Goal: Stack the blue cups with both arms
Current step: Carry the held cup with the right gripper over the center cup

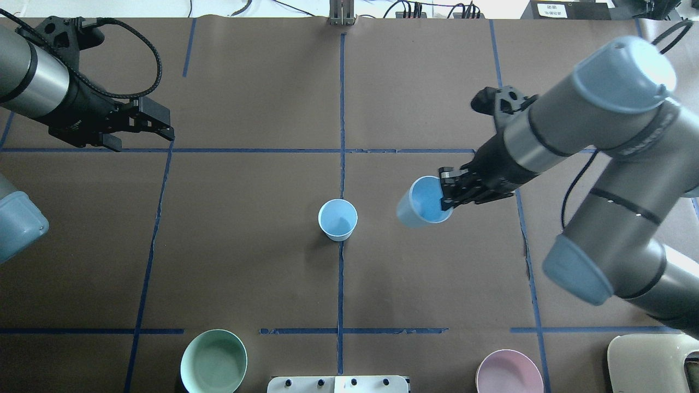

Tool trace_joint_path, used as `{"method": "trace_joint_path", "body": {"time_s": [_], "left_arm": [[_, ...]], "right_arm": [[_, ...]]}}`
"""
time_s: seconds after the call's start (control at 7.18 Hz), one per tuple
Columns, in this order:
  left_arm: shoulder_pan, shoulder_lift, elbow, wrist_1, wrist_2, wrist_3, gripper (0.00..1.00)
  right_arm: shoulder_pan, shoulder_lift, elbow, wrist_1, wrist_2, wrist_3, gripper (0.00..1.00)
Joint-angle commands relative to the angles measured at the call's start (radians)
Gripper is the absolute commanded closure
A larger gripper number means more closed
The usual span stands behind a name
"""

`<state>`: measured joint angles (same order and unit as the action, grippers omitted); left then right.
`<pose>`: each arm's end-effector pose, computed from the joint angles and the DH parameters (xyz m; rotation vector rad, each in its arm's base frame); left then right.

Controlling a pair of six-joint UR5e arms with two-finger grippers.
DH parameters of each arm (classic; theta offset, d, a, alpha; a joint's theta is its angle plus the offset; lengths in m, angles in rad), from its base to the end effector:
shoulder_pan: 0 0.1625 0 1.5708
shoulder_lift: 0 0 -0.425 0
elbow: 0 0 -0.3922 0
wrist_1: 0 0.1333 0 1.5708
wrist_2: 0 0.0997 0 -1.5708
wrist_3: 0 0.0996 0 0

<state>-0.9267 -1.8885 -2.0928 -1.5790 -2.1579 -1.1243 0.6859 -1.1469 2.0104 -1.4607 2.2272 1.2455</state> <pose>0.2514 -0.4649 0.2544 0.0953 0.9846 -0.1917 -0.3804 -0.4051 0.2137 -0.0732 -1.1067 0.0036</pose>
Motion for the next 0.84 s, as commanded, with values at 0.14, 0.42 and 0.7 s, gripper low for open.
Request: {"method": "trace_joint_path", "body": {"time_s": [0.14, 0.42, 0.7], "left_arm": [[-0.001, 0.009, -0.004, -0.001, 0.003, -0.003, 0.00], [0.000, 0.005, -0.006, -0.001, 0.003, -0.011, 0.00], [0.002, 0.002, -0.009, -0.001, 0.001, -0.012, 0.00]], "right_arm": [[-0.126, 0.186, -0.119, -0.004, -0.173, 0.238, 0.99], [-0.128, 0.203, -0.146, -0.027, -0.193, 0.242, 0.99], [-0.137, 0.236, -0.203, -0.032, -0.199, 0.241, 0.99]]}}
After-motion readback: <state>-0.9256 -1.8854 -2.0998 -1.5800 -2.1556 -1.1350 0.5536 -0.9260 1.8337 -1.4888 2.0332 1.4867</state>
